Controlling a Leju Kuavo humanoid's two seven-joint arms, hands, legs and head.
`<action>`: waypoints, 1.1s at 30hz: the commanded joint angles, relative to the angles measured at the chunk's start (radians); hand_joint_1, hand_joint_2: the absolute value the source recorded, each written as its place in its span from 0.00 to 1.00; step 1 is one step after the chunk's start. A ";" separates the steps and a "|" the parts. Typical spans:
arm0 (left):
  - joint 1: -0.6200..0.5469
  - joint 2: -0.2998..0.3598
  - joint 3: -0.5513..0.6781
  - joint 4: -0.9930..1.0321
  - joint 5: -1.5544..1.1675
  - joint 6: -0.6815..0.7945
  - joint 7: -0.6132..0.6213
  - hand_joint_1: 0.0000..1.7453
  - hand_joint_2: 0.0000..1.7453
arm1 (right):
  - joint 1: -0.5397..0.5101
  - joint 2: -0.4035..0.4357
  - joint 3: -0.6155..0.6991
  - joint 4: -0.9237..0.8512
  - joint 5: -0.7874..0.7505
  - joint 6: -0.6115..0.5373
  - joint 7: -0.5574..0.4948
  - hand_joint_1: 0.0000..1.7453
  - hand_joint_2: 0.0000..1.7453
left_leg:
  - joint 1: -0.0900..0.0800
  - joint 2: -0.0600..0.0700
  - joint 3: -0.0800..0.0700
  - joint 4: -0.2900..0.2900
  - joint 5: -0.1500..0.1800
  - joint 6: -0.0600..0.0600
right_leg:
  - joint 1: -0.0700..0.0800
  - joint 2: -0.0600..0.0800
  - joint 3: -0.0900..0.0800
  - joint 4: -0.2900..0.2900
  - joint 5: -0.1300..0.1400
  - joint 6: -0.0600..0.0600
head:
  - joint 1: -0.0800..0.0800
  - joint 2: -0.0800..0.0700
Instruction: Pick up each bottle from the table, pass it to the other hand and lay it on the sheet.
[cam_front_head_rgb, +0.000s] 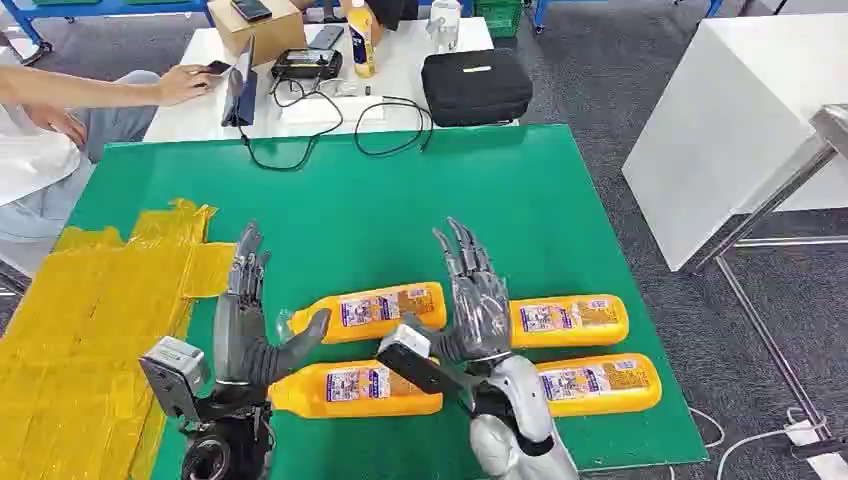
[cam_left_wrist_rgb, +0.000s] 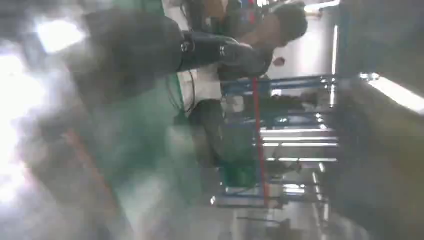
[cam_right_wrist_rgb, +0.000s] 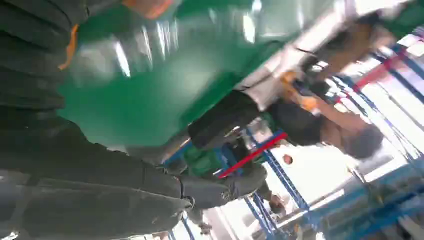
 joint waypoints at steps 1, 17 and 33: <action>-0.072 -0.024 0.055 0.148 0.007 -0.037 0.022 0.00 1.00 | -0.303 -0.074 0.107 0.444 0.105 0.118 0.097 0.00 1.00 | 0.000 0.003 0.004 -0.001 0.000 0.000 | 0.000 0.003 0.003 -0.002 0.001 0.000 | 0.000 0.000; -0.152 -0.029 0.033 0.284 0.038 -0.067 0.005 0.00 1.00 | -0.502 -0.054 0.209 0.812 0.027 0.260 -0.085 0.00 1.00 | 0.000 -0.001 0.002 0.000 0.002 0.000 | 0.000 -0.002 0.003 -0.001 0.002 -0.003 | 0.000 0.000; -0.178 -0.021 0.018 0.327 0.065 -0.060 -0.012 0.00 1.00 | -0.586 -0.052 0.206 1.009 -0.092 0.443 -0.059 0.00 1.00 | 0.001 -0.003 0.003 0.001 0.001 0.000 | 0.001 -0.004 0.005 -0.001 0.001 -0.003 | 0.000 0.000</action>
